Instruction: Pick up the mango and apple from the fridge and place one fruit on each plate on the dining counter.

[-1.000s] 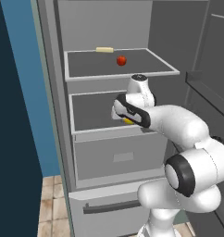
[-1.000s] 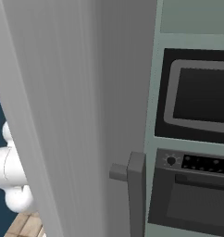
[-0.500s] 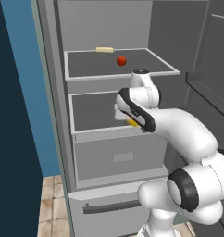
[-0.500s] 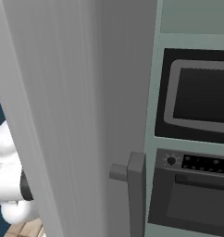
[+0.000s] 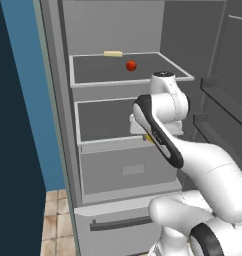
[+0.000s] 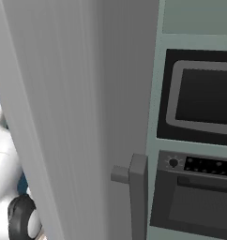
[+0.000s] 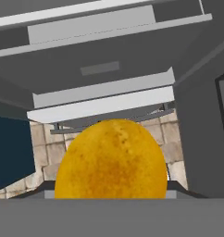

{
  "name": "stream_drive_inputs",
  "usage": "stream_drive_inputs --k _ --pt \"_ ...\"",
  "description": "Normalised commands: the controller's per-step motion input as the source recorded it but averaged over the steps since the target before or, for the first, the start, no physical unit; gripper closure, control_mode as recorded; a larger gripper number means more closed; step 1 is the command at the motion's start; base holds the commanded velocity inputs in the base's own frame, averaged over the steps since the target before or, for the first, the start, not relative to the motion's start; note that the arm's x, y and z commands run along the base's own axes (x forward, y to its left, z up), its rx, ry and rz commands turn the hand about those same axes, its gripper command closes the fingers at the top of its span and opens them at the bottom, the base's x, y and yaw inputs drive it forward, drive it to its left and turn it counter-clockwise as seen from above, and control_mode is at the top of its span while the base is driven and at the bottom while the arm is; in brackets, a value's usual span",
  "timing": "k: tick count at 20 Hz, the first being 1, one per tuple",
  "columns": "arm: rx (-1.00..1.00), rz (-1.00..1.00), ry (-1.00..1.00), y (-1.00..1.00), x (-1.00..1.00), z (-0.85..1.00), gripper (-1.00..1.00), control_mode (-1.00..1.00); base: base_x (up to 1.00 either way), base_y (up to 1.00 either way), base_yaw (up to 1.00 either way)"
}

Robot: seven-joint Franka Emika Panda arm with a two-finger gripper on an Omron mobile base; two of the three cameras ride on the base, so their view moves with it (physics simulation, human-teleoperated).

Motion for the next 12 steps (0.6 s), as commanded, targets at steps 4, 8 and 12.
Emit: stream_drive_inputs --k 4,8,12 --pt "0.00 0.00 -0.02 0.01 -0.63 0.16 1.00 -1.00 0.00 0.00 0.00" --pt "0.00 0.00 -0.09 0.00 -0.64 0.07 1.00 -1.00 0.00 0.00 0.00" --pt "0.00 0.00 0.00 0.00 0.00 0.00 1.00 -1.00 0.00 0.00 0.00"
